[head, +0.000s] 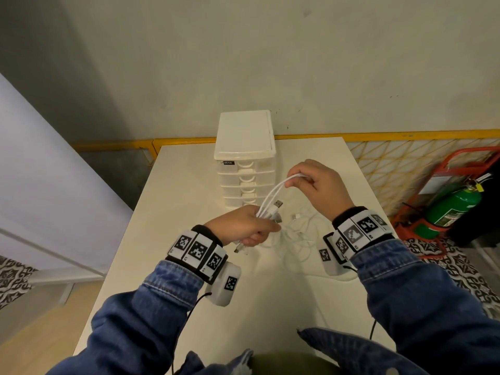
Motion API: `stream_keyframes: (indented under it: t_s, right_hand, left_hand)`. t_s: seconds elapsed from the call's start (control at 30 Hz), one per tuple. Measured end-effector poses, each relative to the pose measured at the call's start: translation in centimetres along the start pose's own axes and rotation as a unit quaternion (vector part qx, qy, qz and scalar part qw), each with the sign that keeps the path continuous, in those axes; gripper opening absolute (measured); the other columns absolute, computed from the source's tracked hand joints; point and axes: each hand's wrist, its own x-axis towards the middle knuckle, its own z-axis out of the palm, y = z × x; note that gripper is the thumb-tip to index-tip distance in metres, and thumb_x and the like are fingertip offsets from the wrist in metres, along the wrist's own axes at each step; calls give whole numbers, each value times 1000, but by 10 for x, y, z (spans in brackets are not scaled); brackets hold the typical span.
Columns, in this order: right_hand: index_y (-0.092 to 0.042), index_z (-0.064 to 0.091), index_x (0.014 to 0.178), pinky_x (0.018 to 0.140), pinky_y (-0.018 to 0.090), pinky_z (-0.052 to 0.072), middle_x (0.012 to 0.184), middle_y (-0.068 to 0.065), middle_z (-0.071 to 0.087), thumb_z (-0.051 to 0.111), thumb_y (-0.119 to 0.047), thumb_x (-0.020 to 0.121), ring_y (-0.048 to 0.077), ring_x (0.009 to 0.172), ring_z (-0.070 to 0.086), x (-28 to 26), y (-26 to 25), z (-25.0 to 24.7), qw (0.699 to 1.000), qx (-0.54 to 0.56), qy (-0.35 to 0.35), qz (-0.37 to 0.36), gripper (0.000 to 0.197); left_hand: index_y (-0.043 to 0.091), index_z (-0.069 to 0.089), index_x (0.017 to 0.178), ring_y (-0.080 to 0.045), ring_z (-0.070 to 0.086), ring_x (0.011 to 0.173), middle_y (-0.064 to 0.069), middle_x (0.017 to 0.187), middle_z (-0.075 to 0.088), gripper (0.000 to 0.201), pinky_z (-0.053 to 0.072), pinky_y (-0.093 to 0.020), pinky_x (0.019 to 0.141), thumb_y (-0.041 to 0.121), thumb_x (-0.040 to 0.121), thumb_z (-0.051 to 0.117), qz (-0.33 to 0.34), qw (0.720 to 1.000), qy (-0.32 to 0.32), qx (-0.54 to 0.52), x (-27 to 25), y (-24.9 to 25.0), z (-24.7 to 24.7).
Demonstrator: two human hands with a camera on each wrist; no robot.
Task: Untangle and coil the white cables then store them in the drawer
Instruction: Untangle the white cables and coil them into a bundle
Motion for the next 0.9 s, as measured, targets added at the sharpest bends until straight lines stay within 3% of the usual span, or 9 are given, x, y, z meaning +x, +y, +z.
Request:
stream_keyframes:
  t_s: [0.17,0.33,0.4,0.47,0.5,0.57,0.7,0.8,0.9]
  right_hand:
    - [-28,70,90,69,28,46,80,1,59,56,-38,83,13,71,55,-3,8,2,999,33,26,9,18]
    - [-25,68,105,76,30,48,86,0,65,54,-29,90,15,78,60,-10,20,13,999,19,-19,36,21]
    - [-20,66,109,77,22,47,92,-13,69,47,-31,92,9,83,64,-14,20,21,999,24,-18,38,28]
    - [-16,64,106,66,8,40,71,-32,62,44,-25,96,-6,69,60,-19,20,30,997,26,-35,65,24]
    - [-16,62,103,62,8,38,64,-31,60,42,-24,97,-6,62,57,-22,22,35,995,26,-48,83,23]
    - [-18,62,100,63,22,42,57,-13,55,39,-26,98,3,55,51,-32,29,44,988,33,-76,131,24]
    - [-20,63,97,70,28,42,64,-6,54,40,-29,97,13,64,52,-55,35,63,974,69,-101,191,25]
    - [-27,59,101,67,21,43,60,-6,54,43,-22,96,6,58,52,-62,26,76,968,136,-76,199,17]
    - [-31,59,95,56,17,39,58,-5,49,46,-16,95,7,52,43,-61,24,71,956,197,17,219,20]
  left_hand:
    - [25,57,43,-10,25,35,2,42,33,53,22,-19,38,11,94,53,31,999,5,-15,-2,5,3]
    - [5,51,78,-8,22,35,5,44,30,30,23,-17,36,29,96,51,99,990,22,-102,-5,18,-1]
    - [11,48,74,-8,23,35,6,46,30,31,23,-18,36,33,97,48,134,980,36,-143,-4,22,-5]
    - [14,49,73,-7,25,34,8,45,31,32,26,-18,37,35,96,45,181,964,41,-192,-2,25,-9]
    - [14,48,73,-7,26,33,9,44,33,32,28,-18,38,36,95,42,205,952,38,-225,-2,27,-12]
    - [14,47,75,-4,29,31,9,42,36,34,27,-17,38,37,97,34,254,915,20,-313,-2,34,-20]
    - [15,46,79,-3,33,33,10,43,37,45,28,-18,40,49,96,24,307,845,18,-437,1,48,-32]
    - [16,45,78,-2,33,31,11,41,38,51,29,-17,39,57,94,17,306,829,32,-468,6,49,-29]
    - [15,45,79,-1,33,29,11,39,38,53,27,-17,37,57,92,17,312,834,-13,-454,4,49,-31]
